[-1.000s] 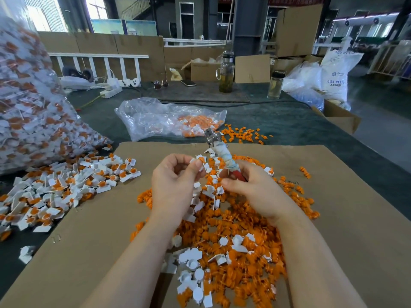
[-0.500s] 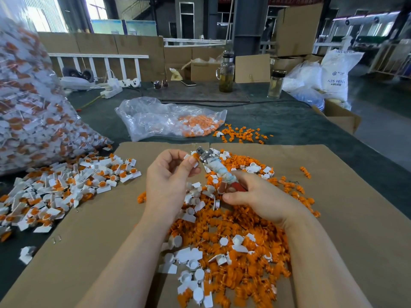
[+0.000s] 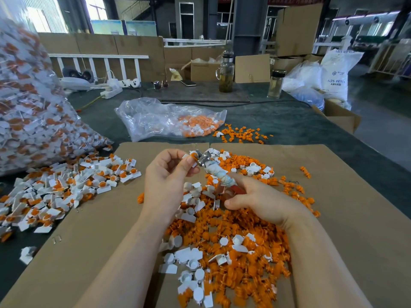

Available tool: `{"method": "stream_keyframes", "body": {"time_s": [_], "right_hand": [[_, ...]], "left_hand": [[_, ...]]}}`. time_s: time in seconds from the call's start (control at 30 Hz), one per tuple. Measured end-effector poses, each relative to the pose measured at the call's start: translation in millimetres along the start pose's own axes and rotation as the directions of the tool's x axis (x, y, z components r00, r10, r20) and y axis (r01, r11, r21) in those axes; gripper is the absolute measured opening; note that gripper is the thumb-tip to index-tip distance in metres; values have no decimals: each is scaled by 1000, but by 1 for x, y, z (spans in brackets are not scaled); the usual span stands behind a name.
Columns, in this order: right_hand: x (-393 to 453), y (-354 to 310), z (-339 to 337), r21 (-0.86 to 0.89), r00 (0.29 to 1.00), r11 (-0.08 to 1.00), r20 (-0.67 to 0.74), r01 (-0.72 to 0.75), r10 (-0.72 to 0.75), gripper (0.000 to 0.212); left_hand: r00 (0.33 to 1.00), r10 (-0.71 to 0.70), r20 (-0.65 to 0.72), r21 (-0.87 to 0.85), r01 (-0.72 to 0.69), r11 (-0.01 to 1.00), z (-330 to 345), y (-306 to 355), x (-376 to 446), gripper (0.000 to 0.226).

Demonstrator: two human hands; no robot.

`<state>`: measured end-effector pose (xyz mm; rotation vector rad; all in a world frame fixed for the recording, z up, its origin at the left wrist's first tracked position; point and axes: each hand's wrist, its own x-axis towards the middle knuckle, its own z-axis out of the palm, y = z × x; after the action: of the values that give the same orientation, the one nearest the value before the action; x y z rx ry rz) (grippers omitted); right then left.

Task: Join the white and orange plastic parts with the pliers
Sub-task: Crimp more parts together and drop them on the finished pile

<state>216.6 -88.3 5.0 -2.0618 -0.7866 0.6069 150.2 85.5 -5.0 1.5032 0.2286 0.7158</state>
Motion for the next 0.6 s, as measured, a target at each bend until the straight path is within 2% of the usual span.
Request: {"method": "stream_keyframes", "body": {"time_s": [0.1, 0.23, 0.4, 0.6], "right_hand": [[3, 0, 2, -44, 1000, 999, -1, -1, 1, 52], [9, 5, 3, -169, 998, 985, -56, 25, -35, 38], [13, 8, 6, -236, 989, 971, -139, 21, -55, 47], [14, 8, 8, -270, 983, 961, -155, 52, -97, 29]], "left_hand": [[1000, 11, 9, 3, -11, 1000, -1, 1, 1, 4], [1000, 23, 20, 15, -23, 1000, -2, 1, 1, 3], [1000, 6, -4, 10, -6, 1000, -1, -2, 0, 6], [1000, -11, -22, 3, 11, 1000, 0, -5, 2, 6]]}}
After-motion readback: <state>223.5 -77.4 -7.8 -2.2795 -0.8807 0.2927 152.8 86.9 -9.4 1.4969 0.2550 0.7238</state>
